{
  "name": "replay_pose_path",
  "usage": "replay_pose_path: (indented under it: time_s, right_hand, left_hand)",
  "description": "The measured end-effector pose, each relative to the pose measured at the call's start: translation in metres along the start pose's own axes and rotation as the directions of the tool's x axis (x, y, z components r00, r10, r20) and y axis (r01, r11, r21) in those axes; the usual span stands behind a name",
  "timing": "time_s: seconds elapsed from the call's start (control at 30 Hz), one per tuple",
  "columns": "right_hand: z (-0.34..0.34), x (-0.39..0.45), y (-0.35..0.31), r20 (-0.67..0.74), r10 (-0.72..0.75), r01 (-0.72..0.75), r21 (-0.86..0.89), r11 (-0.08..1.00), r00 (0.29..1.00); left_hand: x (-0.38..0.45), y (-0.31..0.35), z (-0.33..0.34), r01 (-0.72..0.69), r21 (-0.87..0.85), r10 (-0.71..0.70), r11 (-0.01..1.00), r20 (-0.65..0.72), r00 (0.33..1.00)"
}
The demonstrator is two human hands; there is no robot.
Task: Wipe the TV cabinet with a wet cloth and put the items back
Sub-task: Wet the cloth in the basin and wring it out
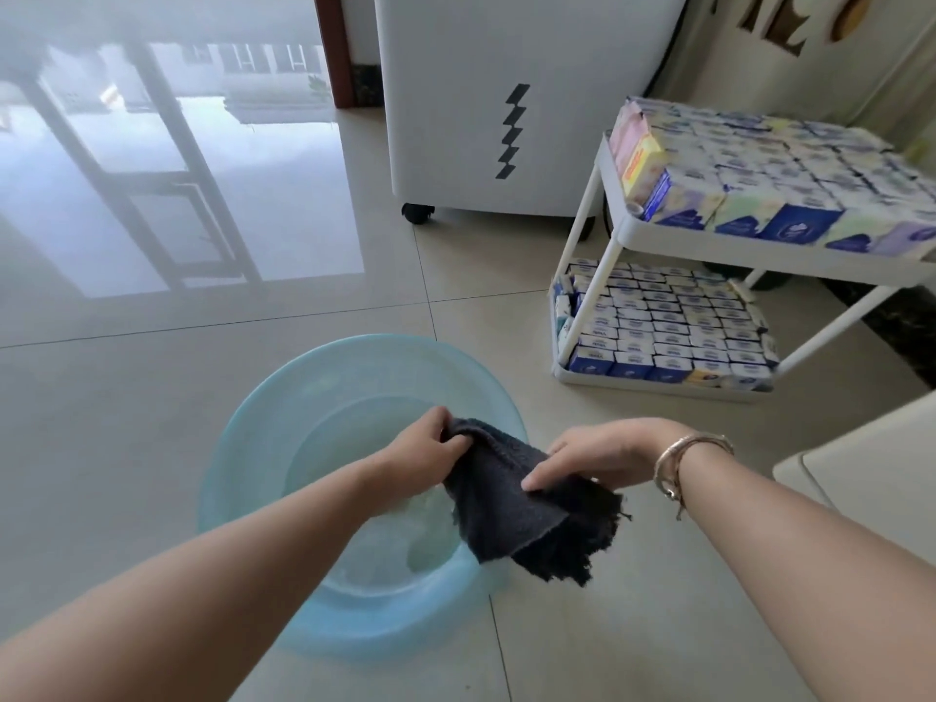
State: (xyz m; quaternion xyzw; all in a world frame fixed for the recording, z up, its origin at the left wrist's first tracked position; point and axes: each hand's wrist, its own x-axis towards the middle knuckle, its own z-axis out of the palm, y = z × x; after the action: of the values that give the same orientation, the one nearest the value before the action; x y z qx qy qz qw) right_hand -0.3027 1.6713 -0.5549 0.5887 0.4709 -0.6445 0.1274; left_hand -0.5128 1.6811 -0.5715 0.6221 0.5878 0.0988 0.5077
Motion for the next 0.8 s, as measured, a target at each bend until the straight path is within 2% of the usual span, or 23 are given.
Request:
replay_pose_path:
  time_s: [0.17, 0.3, 0.4, 0.5, 0.57, 0.67, 0.73, 0.8]
  right_hand:
    - [-0.015, -0.007, -0.034, -0.183, -0.184, 0.195, 0.042, 0.98, 0.966]
    - [-0.004, -0.001, -0.07, -0.391, -0.259, 0.355, 0.194, 0.915, 0.883]
    - [0.014, 0.023, -0.09, -0.417, -0.279, 0.434, 0.345, 0.832, 0.865]
    - [0.032, 0.052, -0.109, -0.409, -0.285, 0.45, 0.396, 0.801, 0.867]
    - [0.04, 0.067, -0.122, -0.427, -0.286, 0.473, 0.435, 0.766, 0.858]
    - [0.048, 0.082, -0.131, -0.438, -0.289, 0.506, 0.542, 0.67, 0.851]
    - [0.05, 0.088, -0.131, -0.475, -0.254, 0.496, 0.499, 0.711, 0.842]
    - [0.043, 0.095, -0.126, -0.605, -0.208, 0.471, 0.315, 0.824, 0.769]
  left_hand:
    - [0.015, -0.006, -0.019, -0.016, 0.0, 0.016, 1.0, -0.123, 0.992]
    - [0.021, -0.021, -0.039, 0.058, -0.047, -0.067, 0.997, -0.213, 0.975]
    - [0.023, -0.045, -0.052, 0.089, -0.218, -0.141, 0.972, -0.238, 0.961]
    - [0.026, -0.063, -0.06, 0.055, -0.356, -0.168, 0.933, -0.296, 0.94]
    - [0.023, -0.068, -0.063, 0.084, -0.405, -0.191, 0.911, -0.233, 0.954]
    - [0.018, -0.07, -0.068, 0.153, -0.584, -0.189, 0.797, 0.0, 0.982]
    - [0.016, -0.072, -0.071, 0.178, -0.697, -0.155, 0.695, 0.096, 0.983]
    - [0.018, -0.078, -0.074, 0.194, -0.688, -0.135, 0.699, 0.139, 0.981]
